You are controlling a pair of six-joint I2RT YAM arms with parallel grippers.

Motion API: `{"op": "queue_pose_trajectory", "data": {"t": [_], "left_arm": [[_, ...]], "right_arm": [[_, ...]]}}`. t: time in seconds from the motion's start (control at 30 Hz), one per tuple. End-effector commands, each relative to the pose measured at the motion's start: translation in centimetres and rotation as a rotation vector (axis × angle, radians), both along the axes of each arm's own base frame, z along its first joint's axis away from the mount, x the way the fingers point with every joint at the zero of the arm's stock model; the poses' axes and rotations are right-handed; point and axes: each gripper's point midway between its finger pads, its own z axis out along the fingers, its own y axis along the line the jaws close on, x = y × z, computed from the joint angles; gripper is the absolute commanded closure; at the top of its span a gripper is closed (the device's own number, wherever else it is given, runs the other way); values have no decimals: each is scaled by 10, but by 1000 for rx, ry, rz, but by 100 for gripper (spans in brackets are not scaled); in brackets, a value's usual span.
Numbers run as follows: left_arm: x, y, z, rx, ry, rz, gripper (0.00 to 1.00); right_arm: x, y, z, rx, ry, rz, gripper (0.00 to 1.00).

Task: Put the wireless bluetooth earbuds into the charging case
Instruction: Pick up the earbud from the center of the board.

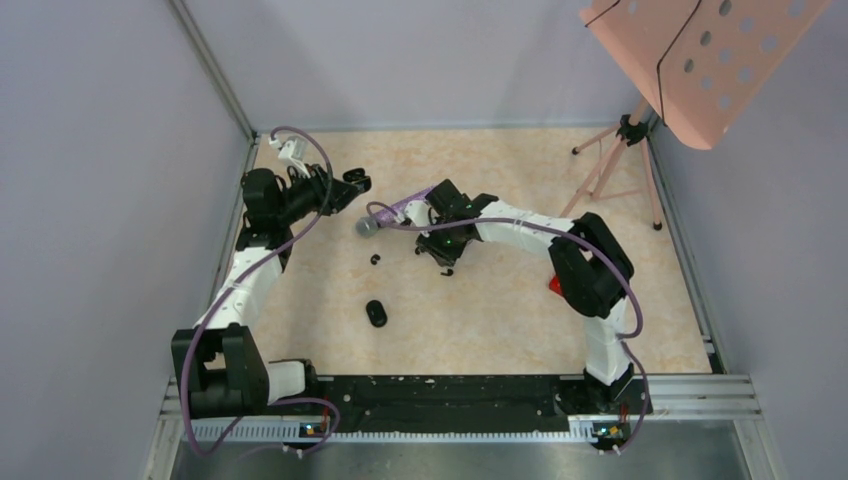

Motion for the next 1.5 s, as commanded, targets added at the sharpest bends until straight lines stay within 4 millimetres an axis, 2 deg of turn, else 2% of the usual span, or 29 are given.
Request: {"op": "queue_pose_trajectory", "data": {"t": [0.0,0.1,0.2,0.33,0.5,0.7,1.03,1.47], "left_arm": [[0,-2,13,8,-59,-19,100],[0,-2,12,7,-54,-17,100],[2,-1,13,7,-53,-11,100],[0,-1,13,15,-49,-14,100],[-4,0,10,32,-37,-20,100],[-7,0,6,40,-26,-18,100],[-6,1,6,57,-31,-15,100],[-2,2,5,53,-23,-9,100]], "right_arm": [[18,-17,54,78,-9,-332,61],[2,-36,51,64,101,-468,53],[-17,-43,39,72,244,-538,58],[-22,-40,27,63,324,-536,57],[-28,-28,22,94,414,-516,58],[-29,-20,13,101,469,-511,58],[-17,-12,0,102,477,-532,64],[-13,-15,-11,74,470,-555,69]]}}
